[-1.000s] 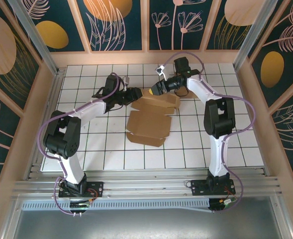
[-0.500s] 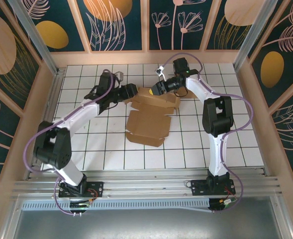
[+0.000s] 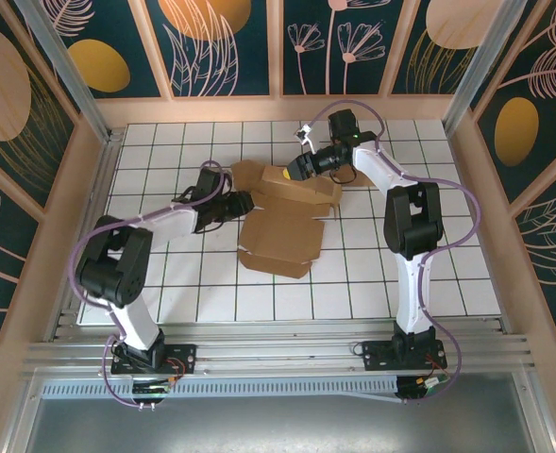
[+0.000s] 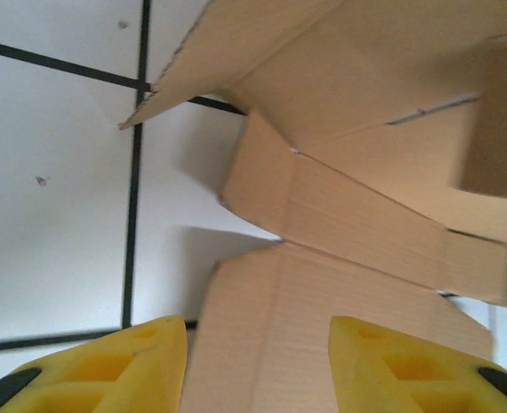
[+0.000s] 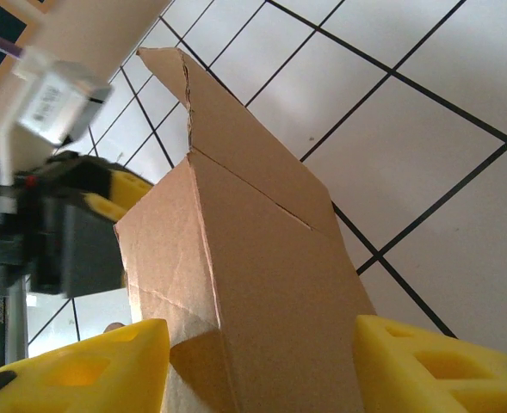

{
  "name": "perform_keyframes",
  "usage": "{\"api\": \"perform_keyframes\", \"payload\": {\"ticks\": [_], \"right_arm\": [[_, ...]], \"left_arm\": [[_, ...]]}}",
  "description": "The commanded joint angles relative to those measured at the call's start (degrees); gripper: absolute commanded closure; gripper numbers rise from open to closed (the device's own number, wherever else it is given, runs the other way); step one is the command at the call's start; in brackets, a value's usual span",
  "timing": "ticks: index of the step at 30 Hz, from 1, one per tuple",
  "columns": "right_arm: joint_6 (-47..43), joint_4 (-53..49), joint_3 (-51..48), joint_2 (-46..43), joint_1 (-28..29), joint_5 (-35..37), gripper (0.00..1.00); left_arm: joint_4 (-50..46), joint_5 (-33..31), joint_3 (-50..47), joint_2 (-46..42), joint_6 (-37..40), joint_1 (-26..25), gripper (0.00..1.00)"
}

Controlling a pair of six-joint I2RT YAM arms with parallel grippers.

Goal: Fold the paper box

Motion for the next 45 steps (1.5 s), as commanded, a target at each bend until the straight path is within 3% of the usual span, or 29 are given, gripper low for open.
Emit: {"api": "perform_keyframes", "payload": {"ticks": [1,6,10,16,19,23,27,35,37,41,45], "right_arm": [[0.4,-1.0,0.9,1.1,-0.2,0.0,0.42],[0.3,-1.0,0.8,1.1,-0.1,-0.3,0.42],[0.3,-0.8,0.6,1.2,-0.1,-0.5,0.42],[2.9,2.2,-1.0,0.5,0.0,2.0,0.49],[4.1,4.1,-2.7,-0.4,0.0,2.5,0.52],[4.5,5.0,-3.8,-0.8,0.0,2.7,0.53],[4.6,5.2,-4.3,-0.9,0.0,2.9,0.53],[4.6,4.8,-4.5,-1.1,-0.1,3.2,0.53],[5.1,4.8,-4.0,-1.2,-0.1,3.2,0.52],[6.5,3.7,-2.4,-1.1,-0.5,2.0,0.48],[7.7,2.5,-0.8,-1.1,-0.8,0.8,0.35]], "left_arm": [[1.3,-2.6,4.7,3.8,4.8,-0.1,0.52],[2.2,-1.8,9.4,10.1,6.8,-0.1,0.47],[3.0,3.0,11.9,14.1,8.9,-0.1,0.49],[6.3,9.6,11.5,13.4,10.4,-0.1,0.75],[8.4,12.0,11.2,12.5,12.1,-0.2,0.82],[10.4,14.7,11.0,12.1,15.8,-0.8,0.83],[7.5,15.4,13.7,14.9,19.2,-1.9,0.77],[8.4,12.4,11.8,14.3,18.5,-2.6,0.73],[8.9,10.2,10.2,10.9,18.7,-2.6,0.67],[9.4,0.1,5.2,2.8,20.4,-2.6,0.55],[2.4,-8.9,7.3,2.0,24.1,-2.6,0.48]]}}
